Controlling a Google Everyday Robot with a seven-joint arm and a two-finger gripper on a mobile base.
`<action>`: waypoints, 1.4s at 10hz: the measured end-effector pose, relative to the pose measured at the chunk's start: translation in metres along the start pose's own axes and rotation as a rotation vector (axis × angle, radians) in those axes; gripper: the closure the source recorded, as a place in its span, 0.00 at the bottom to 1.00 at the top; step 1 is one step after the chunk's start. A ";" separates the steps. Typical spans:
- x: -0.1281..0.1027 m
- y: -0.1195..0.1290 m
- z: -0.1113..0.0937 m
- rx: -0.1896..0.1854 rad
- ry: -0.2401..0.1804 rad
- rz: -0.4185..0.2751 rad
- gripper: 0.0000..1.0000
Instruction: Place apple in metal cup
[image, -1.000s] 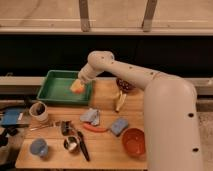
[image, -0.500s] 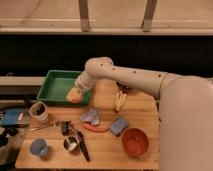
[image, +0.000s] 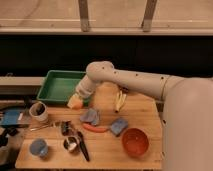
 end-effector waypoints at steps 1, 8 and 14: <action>0.000 0.000 0.000 0.000 0.000 0.000 1.00; 0.009 0.031 0.017 -0.023 0.082 -0.006 1.00; 0.023 0.075 0.035 -0.042 0.080 -0.007 1.00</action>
